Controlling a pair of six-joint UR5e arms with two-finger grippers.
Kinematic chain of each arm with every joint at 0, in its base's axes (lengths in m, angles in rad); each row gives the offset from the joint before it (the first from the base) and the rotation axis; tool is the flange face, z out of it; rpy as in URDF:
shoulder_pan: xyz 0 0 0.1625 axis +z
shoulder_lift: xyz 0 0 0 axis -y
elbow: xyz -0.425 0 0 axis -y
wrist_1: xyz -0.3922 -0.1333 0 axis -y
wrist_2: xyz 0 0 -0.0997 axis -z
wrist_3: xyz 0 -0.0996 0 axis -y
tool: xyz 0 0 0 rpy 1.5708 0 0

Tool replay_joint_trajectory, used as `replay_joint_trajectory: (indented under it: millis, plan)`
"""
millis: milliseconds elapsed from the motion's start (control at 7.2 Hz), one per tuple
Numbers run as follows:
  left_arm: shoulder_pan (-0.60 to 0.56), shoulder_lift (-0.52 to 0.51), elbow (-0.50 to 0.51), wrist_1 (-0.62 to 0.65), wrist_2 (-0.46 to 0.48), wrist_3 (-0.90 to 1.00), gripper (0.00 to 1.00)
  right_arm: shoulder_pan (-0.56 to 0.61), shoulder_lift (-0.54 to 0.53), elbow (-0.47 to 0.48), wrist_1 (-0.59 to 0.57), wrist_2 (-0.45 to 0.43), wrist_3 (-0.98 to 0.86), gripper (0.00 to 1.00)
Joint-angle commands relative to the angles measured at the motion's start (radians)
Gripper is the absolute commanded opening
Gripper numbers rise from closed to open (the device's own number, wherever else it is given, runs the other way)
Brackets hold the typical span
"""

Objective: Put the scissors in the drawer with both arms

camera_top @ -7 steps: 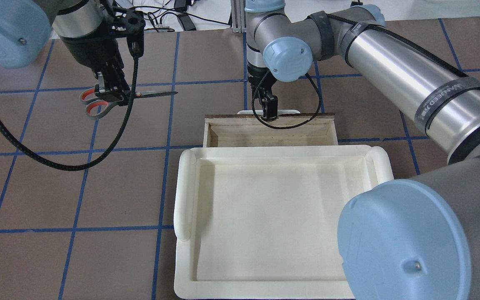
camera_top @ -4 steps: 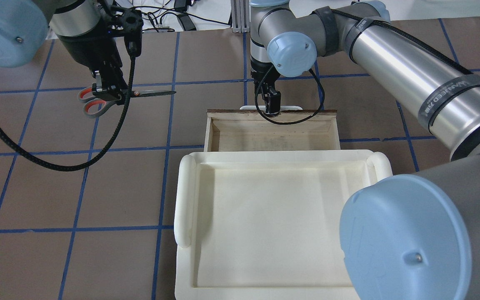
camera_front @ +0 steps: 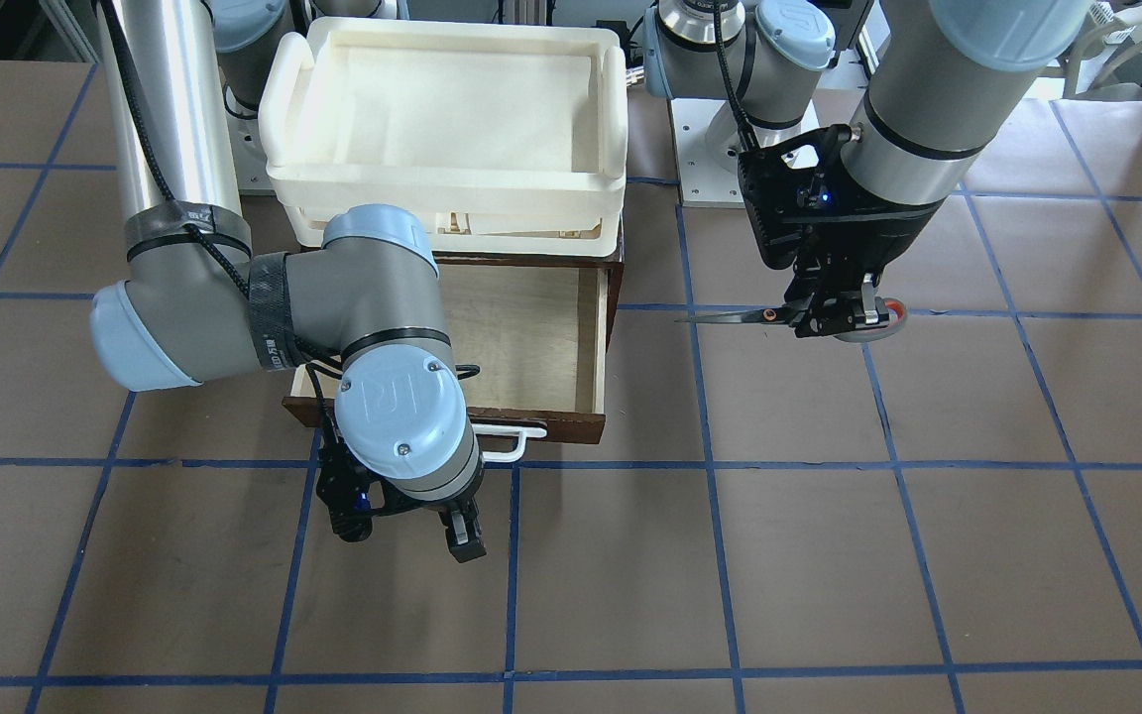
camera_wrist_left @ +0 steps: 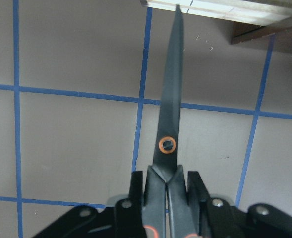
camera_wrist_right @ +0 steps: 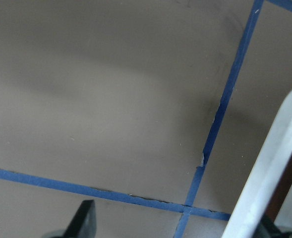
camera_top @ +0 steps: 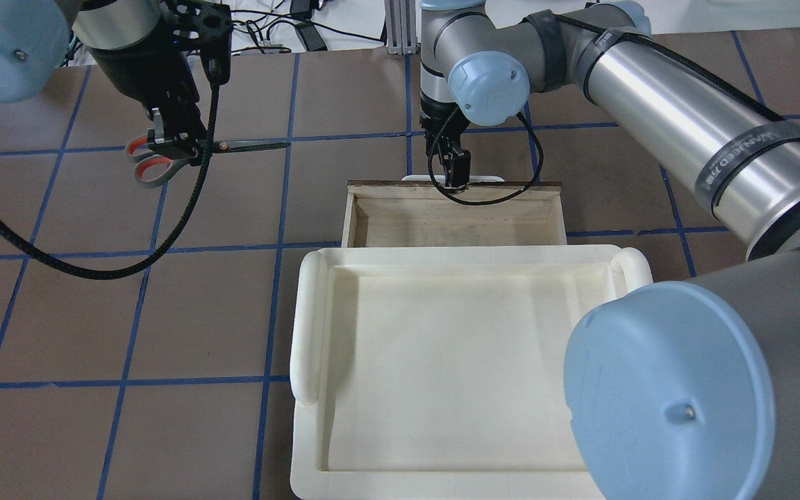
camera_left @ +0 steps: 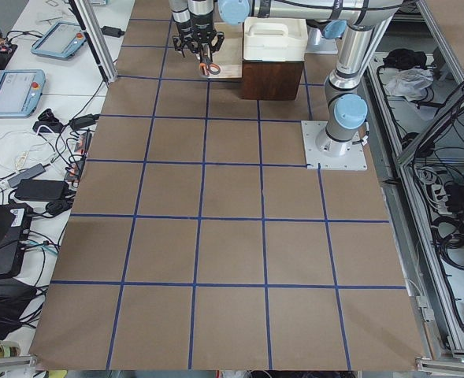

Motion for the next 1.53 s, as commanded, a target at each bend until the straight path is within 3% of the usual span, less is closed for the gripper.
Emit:
replay_joint_trajectory:
  millis: [0, 972, 1389]
  plan:
    - [0.0, -0.003, 0.001, -0.004, -0.001, 0.001, 0.0, 0.0, -0.007, -0.009, 0.003, -0.01, 0.001, 1.0]
    - [-0.032, -0.003, 0.001, -0.009, -0.009, -0.007, 0.0, -0.014, -0.131, -0.014, 0.081, -0.013, -0.038, 1.0]
    - [-0.181, -0.034, 0.001, 0.002, -0.028, -0.004, 0.0, -0.101, -0.231, -0.003, 0.154, -0.062, -0.48, 1.0]
